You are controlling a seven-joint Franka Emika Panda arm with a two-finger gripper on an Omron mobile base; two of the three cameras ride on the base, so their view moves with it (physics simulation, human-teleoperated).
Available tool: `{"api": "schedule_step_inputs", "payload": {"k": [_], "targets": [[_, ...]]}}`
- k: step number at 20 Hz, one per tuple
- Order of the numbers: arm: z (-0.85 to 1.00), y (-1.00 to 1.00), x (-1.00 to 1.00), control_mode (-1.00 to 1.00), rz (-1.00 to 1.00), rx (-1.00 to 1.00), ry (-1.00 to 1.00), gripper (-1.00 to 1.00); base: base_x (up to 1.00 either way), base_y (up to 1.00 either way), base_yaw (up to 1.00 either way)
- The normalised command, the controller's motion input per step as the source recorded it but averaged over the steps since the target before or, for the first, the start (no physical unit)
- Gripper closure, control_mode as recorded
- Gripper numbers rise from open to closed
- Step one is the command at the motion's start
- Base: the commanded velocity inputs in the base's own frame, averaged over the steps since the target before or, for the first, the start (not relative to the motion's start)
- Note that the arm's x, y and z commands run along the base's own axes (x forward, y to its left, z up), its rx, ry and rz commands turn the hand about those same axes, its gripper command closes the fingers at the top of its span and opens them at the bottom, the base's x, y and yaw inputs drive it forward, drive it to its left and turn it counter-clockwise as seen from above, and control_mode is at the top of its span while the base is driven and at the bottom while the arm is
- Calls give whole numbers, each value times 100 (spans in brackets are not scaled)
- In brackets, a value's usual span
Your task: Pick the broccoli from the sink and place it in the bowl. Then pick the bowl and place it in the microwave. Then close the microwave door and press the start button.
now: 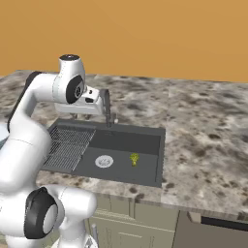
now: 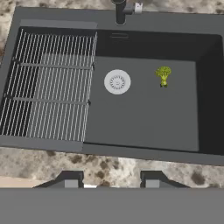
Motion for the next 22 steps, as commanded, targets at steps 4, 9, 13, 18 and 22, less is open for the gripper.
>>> {"api": "schedule_step_inputs", "payload": {"k": [4,9,13,18,22], "targets": [[-4,-39,-16,-100,0,3,-2,-100,0,0,0],[-45,-67,2,-100,-1,0,0,-100,0,0,0],[-66,-50,28,-100,2,0,-7,-100,0,0,0],[-58,-28,37,-100,4,0,-4,-100,0,0,0],[-48,-3,46,-100,8,-3,-7,-100,0,0,0]]}}
